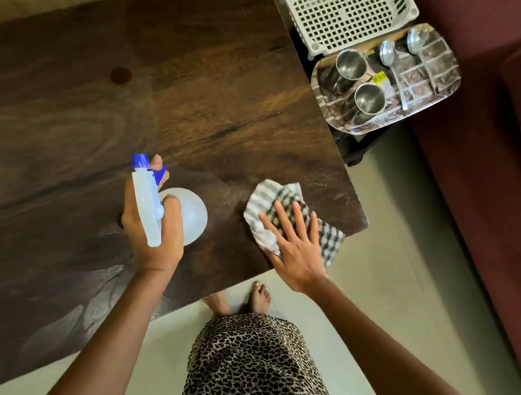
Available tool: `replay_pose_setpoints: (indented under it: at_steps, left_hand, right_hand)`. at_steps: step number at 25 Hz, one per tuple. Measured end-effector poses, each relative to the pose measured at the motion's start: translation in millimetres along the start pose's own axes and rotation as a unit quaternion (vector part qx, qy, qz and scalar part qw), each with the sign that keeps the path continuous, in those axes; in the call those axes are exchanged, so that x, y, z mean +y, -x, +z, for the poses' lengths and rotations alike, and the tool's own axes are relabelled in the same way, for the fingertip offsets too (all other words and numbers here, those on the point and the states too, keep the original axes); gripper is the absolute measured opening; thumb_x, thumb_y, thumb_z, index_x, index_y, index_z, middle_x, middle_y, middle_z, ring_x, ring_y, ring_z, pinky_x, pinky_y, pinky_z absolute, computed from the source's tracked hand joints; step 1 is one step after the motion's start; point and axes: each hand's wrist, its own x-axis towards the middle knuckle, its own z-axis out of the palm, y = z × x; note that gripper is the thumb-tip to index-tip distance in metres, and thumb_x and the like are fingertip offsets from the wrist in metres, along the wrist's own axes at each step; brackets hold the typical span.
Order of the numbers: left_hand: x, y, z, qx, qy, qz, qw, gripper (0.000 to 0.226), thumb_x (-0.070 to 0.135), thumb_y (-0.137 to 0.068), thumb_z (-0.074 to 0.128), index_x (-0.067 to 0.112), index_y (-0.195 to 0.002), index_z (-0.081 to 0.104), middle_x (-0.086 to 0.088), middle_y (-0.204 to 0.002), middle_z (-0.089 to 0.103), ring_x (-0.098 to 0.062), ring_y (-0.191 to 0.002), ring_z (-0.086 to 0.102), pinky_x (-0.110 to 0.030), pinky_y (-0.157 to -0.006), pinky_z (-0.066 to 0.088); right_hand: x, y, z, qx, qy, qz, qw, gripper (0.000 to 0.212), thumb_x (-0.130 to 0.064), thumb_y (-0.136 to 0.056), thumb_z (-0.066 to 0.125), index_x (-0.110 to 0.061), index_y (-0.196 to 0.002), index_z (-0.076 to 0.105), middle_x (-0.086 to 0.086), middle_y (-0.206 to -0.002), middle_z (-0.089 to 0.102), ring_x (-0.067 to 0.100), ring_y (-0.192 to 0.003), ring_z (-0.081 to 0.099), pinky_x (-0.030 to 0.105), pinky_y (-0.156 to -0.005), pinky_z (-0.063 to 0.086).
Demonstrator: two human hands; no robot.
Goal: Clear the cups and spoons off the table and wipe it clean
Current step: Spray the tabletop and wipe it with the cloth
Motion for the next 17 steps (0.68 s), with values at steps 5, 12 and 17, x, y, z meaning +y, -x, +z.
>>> replay_pose_setpoints:
  at_steps: [5,12,17]
  left_hand:
    - [6.4,-0.4,-5.2,-0.008,0.020,-0.010,1.000,0.046,0.002,-0.078,0.045,-0.001,-0.124,0.046,0.000,-0.120,0.054,-0.027,-0.106,0.062,-0.035,-0.095,0.048]
    - [5.3,0.8,-9.8,-0.026,0.026,-0.016,0.999,0.050,0.015,-0.078,0.047,0.001,-0.125,0.046,0.013,-0.113,0.055,-0.022,-0.104,0.063,-0.030,-0.092,0.050]
    - [8.6,-6.0,-14.0,-0.035,0.038,-0.016,0.999,0.045,0.000,-0.077,0.043,-0.005,-0.122,0.046,0.015,-0.112,0.055,-0.022,-0.103,0.064,-0.023,-0.090,0.048]
  right_hand:
    - [71.5,-27.6,-20.0,0.014,-0.085,0.227,0.970,0.064,-0.057,-0.093,0.016,-0.025,-0.146,0.029,-0.001,-0.158,-0.002,0.022,-0.143,-0.014,0.046,-0.114,-0.014]
    - [17.1,-22.8,-16.1,0.041,-0.133,0.258,0.956,0.061,-0.057,-0.094,0.009,-0.030,-0.149,0.011,-0.007,-0.157,-0.011,0.017,-0.141,-0.024,0.046,-0.110,-0.022]
    - [63.0,-5.2,-22.1,0.055,-0.143,0.295,0.943,0.063,-0.053,-0.093,0.015,-0.023,-0.148,0.019,-0.005,-0.157,-0.004,0.020,-0.143,-0.014,0.048,-0.115,-0.009]
